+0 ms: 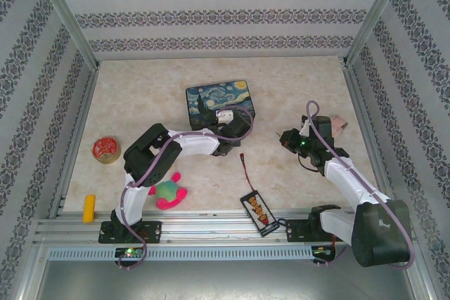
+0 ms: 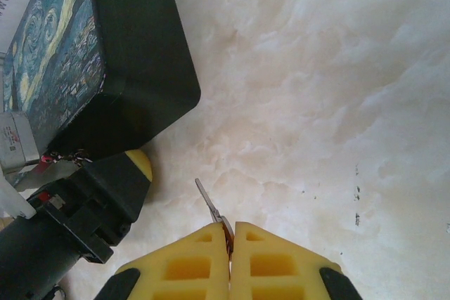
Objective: Unlock the padlock with the key
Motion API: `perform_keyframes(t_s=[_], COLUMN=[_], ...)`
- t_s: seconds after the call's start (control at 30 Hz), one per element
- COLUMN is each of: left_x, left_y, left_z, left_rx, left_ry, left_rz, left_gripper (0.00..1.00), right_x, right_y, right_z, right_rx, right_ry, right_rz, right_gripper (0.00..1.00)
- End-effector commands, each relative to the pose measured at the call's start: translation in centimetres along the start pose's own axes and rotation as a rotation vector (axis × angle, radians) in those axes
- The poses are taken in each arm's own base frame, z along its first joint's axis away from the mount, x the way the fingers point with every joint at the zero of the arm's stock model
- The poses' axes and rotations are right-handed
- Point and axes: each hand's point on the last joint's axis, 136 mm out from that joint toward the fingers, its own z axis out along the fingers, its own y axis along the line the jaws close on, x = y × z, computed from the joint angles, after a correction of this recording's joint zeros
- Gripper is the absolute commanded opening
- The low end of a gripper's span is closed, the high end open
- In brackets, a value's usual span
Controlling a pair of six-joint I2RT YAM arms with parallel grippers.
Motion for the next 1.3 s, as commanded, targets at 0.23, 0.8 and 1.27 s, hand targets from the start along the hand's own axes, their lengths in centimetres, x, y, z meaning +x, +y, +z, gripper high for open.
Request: perform_keyframes(t_s=[0.23, 0.8, 1.27], left_x=[3.5, 2.9, 0.8], left_y=[2.2, 2.6, 0.6], left_z=[2.8, 1.2, -0.5], left_rx=[-0.091, -0.104, -0.048], left_ry=[0.068, -0.08, -0.075], left_rz=[0.068, 0.1, 0.105], left_gripper=[0.43, 0.42, 0.23], right_x=[-0.4, -1.0, -0.4], right_y=[-0.2, 0.3, 0.2], right_z=[0.1, -0.3, -0.3], right_rx=[-0.002, -0.016, -0.028], right_ry=[-0.013, -0.025, -0.018], right_rz=[0.021, 0.032, -0.005], right_gripper=[0.0, 0.0, 0.0])
